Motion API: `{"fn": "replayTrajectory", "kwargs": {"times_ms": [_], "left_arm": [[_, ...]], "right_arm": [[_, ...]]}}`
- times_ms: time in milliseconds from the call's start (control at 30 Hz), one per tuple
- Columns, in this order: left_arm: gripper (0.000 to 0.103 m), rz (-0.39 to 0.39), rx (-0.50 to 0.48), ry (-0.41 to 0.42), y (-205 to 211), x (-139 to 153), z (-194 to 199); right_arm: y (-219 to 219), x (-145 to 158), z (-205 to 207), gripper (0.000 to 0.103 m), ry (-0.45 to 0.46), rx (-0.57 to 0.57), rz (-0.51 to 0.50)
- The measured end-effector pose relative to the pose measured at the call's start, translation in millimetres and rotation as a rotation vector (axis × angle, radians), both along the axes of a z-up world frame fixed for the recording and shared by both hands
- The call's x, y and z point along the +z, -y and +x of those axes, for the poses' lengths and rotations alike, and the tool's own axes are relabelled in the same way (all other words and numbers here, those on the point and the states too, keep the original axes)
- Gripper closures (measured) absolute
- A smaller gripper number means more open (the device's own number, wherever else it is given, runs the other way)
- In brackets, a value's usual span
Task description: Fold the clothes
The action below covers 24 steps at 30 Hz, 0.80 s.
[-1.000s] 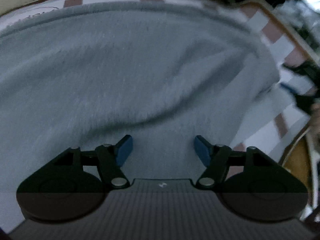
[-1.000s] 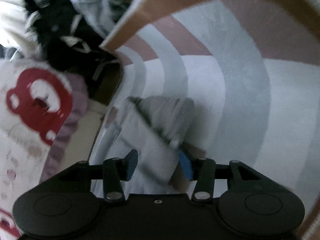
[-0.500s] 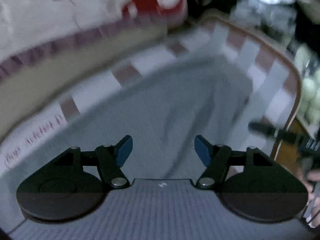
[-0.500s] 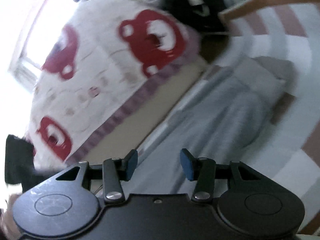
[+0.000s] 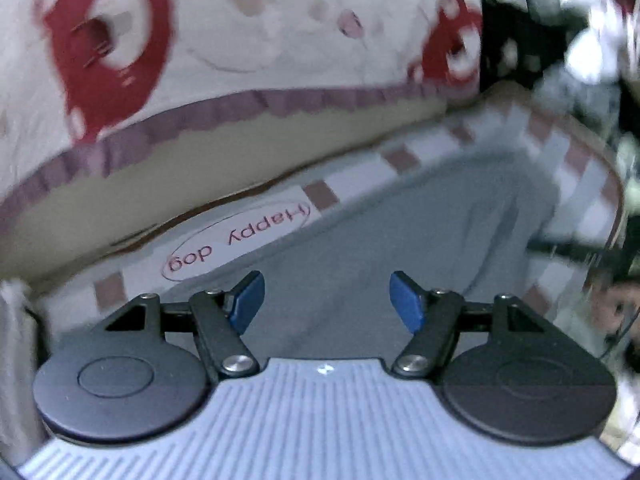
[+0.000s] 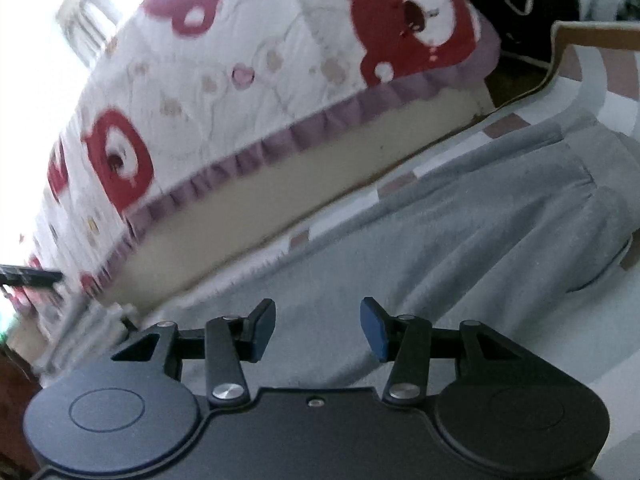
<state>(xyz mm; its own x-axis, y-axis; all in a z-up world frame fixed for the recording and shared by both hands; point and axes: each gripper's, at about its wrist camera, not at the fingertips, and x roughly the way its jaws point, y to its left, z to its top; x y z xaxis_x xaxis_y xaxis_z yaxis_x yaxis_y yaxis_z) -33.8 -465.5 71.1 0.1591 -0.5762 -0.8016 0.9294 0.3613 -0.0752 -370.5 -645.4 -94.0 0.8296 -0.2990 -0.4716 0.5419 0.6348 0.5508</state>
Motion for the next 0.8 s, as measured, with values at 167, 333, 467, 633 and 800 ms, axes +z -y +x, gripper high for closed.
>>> {"fn": "replayTrajectory", "kwargs": {"times_ms": [167,333,467,633,800], "left_arm": [[0.034,-0.039,0.155,-0.092,-42.9,-69.2,21.0],[0.035,0.022,0.268,-0.102,-77.6,-137.3,36.6],[0.034,0.068,0.393,-0.04,-114.4,-167.1,58.2],[0.034,0.067,0.593,-0.038,-176.5,-183.3,90.7],[0.034,0.008,0.636,-0.038,-207.7,-200.0,106.4]], "right_arm": [[-39.7,4.4,40.0,0.049,-0.164,0.061,-0.106],[-75.5,9.7,90.3,0.05,-0.184,0.137,-0.158],[-89.8,-11.8,120.4,0.05,-0.204,0.172,-0.105],[-99.7,-16.8,120.5,0.05,-0.296,0.209,-0.143],[-87.5,-28.7,112.7,0.05,-0.34,0.192,-0.103]]}}
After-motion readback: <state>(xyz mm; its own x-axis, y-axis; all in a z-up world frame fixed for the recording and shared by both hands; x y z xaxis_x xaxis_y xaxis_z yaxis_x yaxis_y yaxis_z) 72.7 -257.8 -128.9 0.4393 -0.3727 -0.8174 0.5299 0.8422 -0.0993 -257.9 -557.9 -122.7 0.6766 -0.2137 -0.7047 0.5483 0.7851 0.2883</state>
